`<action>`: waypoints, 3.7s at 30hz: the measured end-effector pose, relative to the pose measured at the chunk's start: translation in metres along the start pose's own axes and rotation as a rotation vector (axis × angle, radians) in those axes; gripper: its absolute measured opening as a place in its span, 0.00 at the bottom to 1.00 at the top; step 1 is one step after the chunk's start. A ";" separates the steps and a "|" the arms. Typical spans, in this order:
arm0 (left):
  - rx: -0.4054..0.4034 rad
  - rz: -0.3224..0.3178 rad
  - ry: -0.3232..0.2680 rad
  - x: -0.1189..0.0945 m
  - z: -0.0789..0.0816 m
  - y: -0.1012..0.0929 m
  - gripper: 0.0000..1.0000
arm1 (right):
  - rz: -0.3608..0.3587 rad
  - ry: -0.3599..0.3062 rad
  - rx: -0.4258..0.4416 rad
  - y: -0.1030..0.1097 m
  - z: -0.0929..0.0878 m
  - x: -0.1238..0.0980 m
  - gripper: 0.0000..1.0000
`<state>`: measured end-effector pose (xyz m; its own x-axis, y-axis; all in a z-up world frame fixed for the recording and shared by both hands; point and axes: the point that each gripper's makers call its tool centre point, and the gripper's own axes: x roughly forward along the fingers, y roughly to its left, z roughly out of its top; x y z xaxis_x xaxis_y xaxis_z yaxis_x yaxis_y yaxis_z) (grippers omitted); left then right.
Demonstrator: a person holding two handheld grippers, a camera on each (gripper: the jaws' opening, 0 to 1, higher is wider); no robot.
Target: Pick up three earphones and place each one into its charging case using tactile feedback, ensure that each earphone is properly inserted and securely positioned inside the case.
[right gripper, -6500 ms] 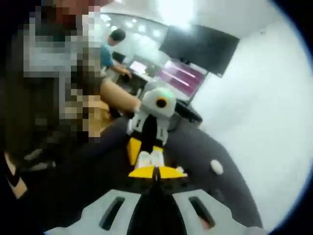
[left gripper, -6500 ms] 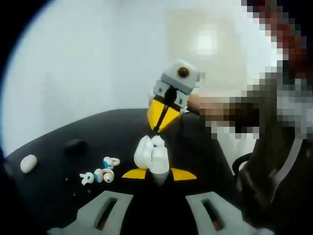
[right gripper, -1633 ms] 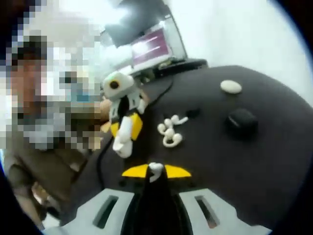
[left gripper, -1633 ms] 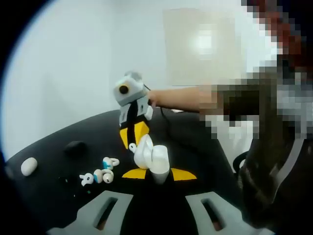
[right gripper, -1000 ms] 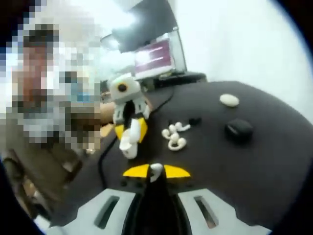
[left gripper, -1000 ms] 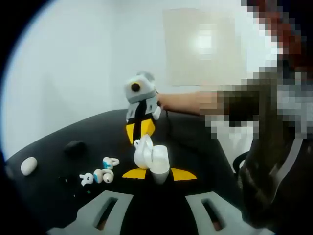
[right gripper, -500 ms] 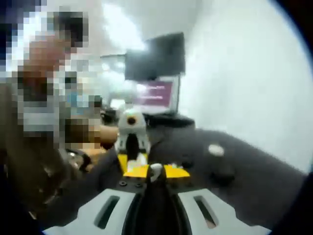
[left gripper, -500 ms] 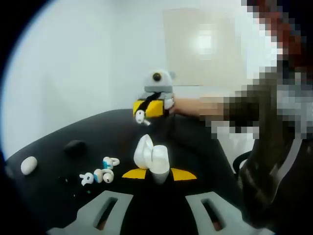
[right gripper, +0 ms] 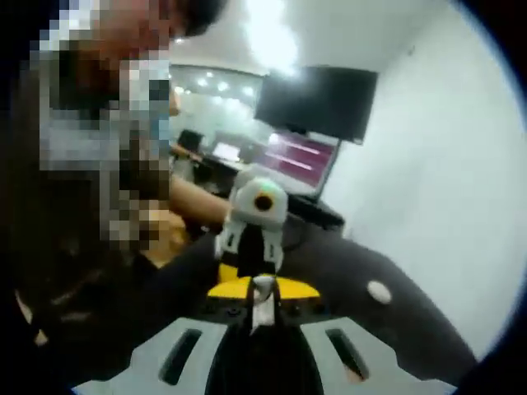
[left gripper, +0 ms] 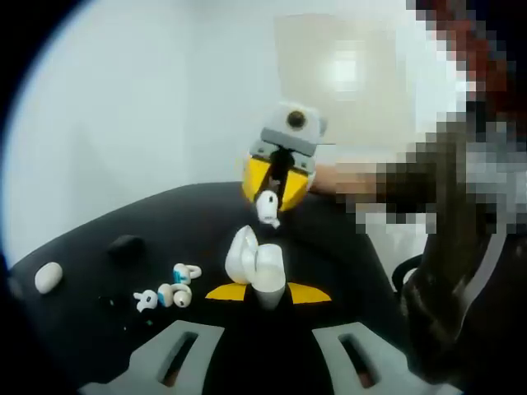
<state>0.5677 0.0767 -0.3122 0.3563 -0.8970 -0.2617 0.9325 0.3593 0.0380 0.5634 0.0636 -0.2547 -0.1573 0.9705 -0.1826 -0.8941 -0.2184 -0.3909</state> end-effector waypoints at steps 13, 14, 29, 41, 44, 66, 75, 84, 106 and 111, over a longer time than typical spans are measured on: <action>0.007 0.000 0.001 -0.001 0.000 -0.001 0.13 | 0.028 0.023 -0.031 0.008 -0.010 0.003 0.12; 0.007 0.000 0.001 -0.001 0.000 -0.001 0.13 | 0.031 0.025 -0.034 0.010 -0.010 0.004 0.12; 0.006 0.003 0.002 0.001 0.000 0.000 0.14 | 0.040 0.061 -0.091 0.014 -0.018 0.006 0.12; 0.006 0.005 0.003 0.002 0.000 0.000 0.14 | 0.047 0.071 -0.059 0.015 -0.022 0.001 0.07; 0.006 0.004 0.004 0.002 0.000 0.000 0.14 | 0.047 0.071 -0.032 0.013 -0.022 -0.001 0.08; 0.019 0.006 0.010 0.002 -0.001 -0.001 0.14 | 0.090 0.069 0.462 0.019 -0.044 0.008 0.38; 0.024 0.004 0.021 0.001 -0.004 -0.002 0.14 | 0.091 0.064 0.490 0.022 -0.043 0.013 0.23; 0.009 0.010 0.028 -0.003 -0.005 -0.002 0.14 | 0.069 0.129 0.387 0.022 -0.050 0.020 0.17; -0.003 0.228 0.180 -0.072 0.028 0.083 0.21 | 0.067 0.117 0.401 0.017 -0.052 0.020 0.17; 0.035 0.212 0.342 -0.052 0.025 0.100 0.15 | 0.063 0.117 0.402 0.016 -0.054 0.019 0.17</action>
<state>0.6440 0.1529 -0.2703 0.5061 -0.6642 -0.5502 0.8440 0.5129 0.1572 0.5683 0.0733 -0.3133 -0.1894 0.9333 -0.3052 -0.9803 -0.1977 0.0035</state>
